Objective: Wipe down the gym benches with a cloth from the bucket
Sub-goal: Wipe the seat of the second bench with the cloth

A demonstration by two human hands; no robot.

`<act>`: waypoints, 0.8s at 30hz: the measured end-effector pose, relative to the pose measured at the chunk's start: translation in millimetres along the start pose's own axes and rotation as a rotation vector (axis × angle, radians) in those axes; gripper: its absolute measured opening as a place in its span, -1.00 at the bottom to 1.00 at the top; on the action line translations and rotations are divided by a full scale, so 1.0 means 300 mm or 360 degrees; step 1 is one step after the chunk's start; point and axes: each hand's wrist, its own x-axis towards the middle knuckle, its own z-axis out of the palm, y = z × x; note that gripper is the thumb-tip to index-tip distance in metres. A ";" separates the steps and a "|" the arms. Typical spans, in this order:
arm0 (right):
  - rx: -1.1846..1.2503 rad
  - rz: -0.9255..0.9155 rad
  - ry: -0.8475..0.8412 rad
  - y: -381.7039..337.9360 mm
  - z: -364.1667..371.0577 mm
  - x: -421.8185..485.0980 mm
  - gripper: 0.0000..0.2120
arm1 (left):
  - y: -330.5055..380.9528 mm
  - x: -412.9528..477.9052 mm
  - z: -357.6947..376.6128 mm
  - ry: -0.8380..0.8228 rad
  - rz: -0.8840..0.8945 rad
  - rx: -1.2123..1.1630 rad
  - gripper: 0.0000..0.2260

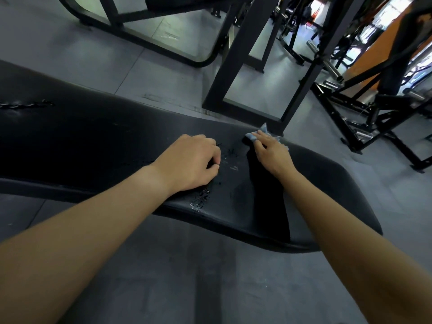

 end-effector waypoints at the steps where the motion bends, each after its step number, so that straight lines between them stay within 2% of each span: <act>1: 0.0014 0.0071 0.0018 -0.006 0.001 0.028 -0.65 | -0.002 -0.001 0.001 -0.0005 0.0000 -0.0002 -0.87; 4: 0.0085 0.0166 0.0028 -0.045 0.023 0.075 -0.63 | -0.007 -0.003 0.001 -0.0032 0.0008 -0.0003 -0.86; 8: 0.0037 -0.0074 -0.0070 -0.107 0.049 0.023 -0.61 | -0.014 0.001 -0.001 -0.0045 0.0011 0.0006 -0.86; 12: -0.0012 -0.0235 -0.0165 -0.068 0.014 0.018 -0.64 | -0.022 0.003 0.003 -0.0040 0.0019 -0.0007 -0.86; 15: 0.0156 0.0000 -0.0052 -0.049 -0.005 0.063 -0.66 | -0.023 -0.001 0.005 -0.0050 0.0018 -0.0018 -0.85; 18: 0.0053 0.0056 -0.0011 -0.111 0.042 0.079 -0.64 | -0.023 -0.006 -0.004 -0.0076 0.0033 -0.0007 -0.83; 24: 0.0104 -0.0315 -0.0181 -0.170 0.077 -0.022 -0.61 | -0.011 -0.015 -0.006 -0.0074 0.0061 0.0058 -0.79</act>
